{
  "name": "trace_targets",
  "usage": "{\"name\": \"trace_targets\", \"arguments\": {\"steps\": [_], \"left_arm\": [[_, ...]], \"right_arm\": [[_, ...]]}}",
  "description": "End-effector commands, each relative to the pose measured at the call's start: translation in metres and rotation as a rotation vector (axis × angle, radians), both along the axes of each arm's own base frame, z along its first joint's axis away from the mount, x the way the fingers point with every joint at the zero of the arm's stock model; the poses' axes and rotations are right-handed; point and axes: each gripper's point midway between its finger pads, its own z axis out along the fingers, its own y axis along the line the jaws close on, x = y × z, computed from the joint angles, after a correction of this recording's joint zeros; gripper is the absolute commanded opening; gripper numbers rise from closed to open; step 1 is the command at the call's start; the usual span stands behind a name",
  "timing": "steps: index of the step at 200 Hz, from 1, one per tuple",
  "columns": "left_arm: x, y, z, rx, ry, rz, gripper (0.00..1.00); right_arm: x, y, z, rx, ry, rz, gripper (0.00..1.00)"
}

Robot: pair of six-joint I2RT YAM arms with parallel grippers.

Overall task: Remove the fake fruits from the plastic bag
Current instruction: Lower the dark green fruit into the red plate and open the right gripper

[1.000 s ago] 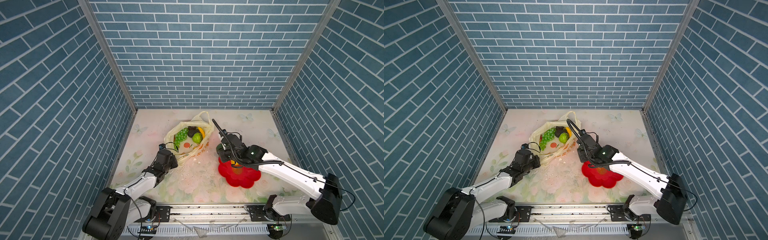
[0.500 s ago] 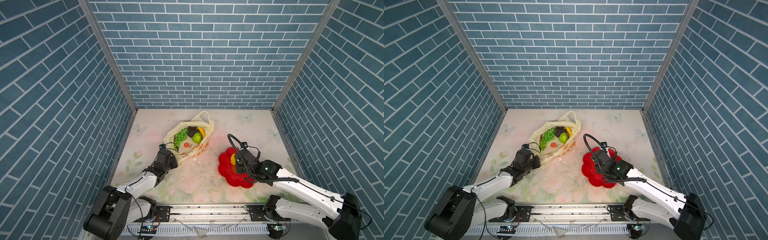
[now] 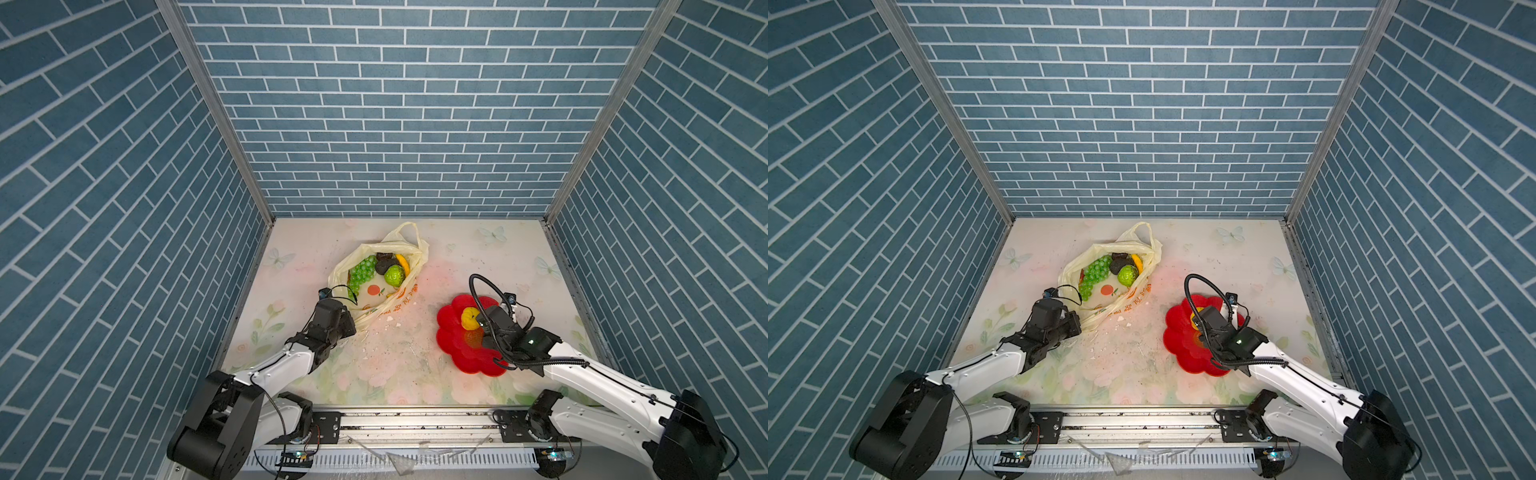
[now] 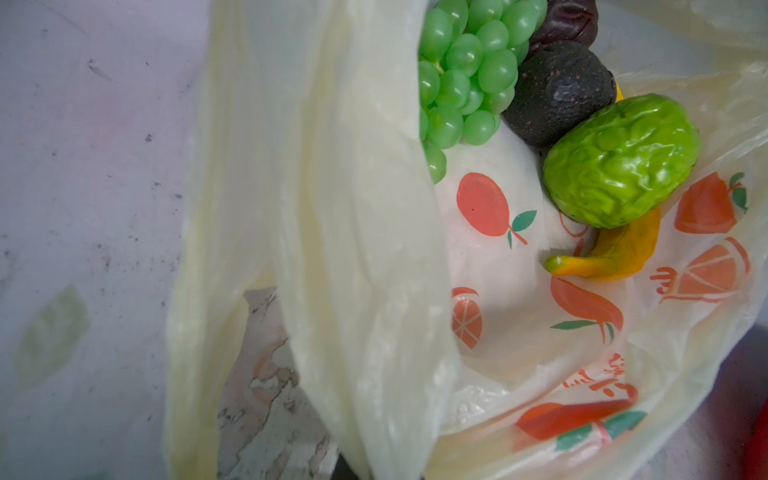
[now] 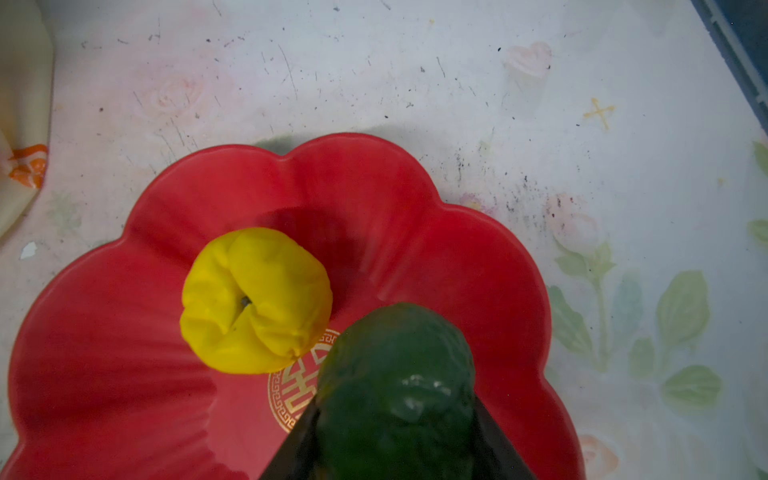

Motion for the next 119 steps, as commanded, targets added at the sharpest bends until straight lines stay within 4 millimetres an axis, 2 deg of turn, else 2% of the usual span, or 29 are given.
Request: {"name": "trace_targets", "arguments": {"steps": [1,19,71,119], "left_arm": [[0.002,-0.001,0.005,0.001,-0.02,-0.001,0.11],[0.002,0.0,0.007,0.008,-0.026,0.002,0.11],[0.002,0.0,0.007,0.007,-0.028,0.004,0.11],[0.002,0.002,0.007,0.014,-0.029,0.009,0.12]], "right_arm": [[0.015,-0.003,-0.007,0.067,-0.064,-0.104,0.42],[0.024,0.004,-0.013,0.111,-0.079,-0.111,0.42],[0.036,0.003,-0.028,0.165,-0.104,-0.203,0.42],[0.04,0.001,-0.029,0.181,-0.135,-0.237,0.42]]}}
